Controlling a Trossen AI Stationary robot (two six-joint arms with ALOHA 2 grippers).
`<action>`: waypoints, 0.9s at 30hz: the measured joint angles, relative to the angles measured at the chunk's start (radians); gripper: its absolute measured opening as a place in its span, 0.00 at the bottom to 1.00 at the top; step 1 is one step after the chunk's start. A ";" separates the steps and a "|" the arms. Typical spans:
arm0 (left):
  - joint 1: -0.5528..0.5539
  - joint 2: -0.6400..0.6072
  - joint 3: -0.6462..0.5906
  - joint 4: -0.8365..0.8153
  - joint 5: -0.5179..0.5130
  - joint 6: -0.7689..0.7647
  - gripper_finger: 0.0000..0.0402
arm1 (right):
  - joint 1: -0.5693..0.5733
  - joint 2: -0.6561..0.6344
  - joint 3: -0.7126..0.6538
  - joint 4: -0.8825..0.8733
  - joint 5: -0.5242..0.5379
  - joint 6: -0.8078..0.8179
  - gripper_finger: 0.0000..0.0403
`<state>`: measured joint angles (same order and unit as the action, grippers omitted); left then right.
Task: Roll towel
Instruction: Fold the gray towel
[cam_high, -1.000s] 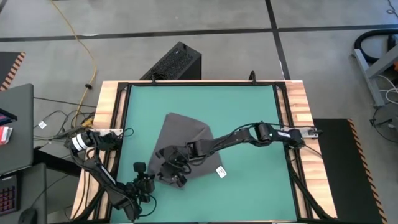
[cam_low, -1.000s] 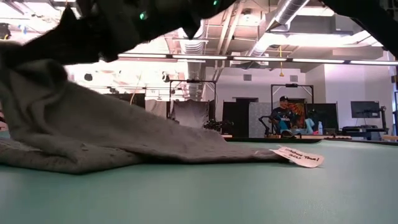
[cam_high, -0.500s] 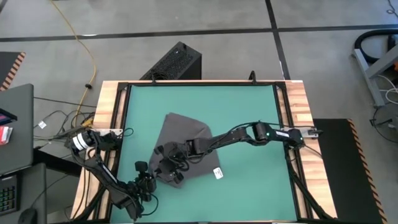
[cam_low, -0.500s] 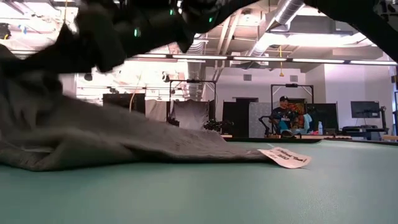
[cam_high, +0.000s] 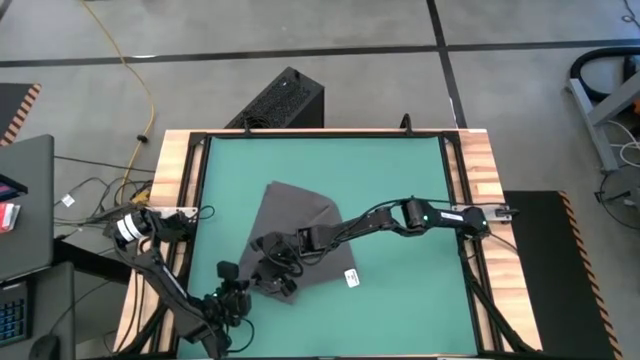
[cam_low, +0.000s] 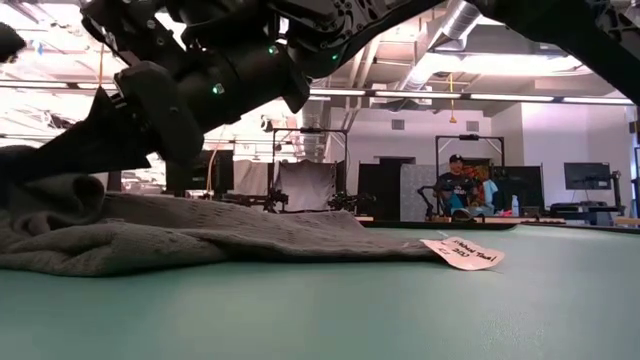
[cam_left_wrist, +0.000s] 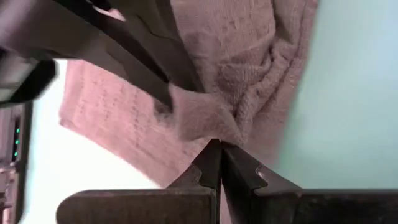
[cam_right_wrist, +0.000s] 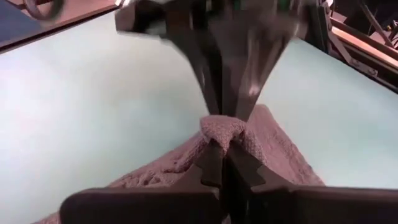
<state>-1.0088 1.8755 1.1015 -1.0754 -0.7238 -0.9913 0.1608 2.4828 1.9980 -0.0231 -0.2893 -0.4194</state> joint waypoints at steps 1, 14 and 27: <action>0.000 0.000 0.021 -0.028 0.007 -0.005 0.00 | 0.000 0.000 0.000 0.000 0.000 0.000 0.09; -0.021 0.000 0.171 -0.113 -0.099 0.027 0.00 | 0.000 0.000 0.000 0.021 0.006 -0.016 0.51; -0.004 0.003 0.158 -0.014 -0.087 0.171 0.00 | 0.037 -0.168 0.001 -0.252 0.165 -0.079 0.62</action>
<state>-1.0131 1.8782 1.2591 -1.0889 -0.8104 -0.8207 0.1975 2.3146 1.9991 -0.2749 -0.1242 -0.4982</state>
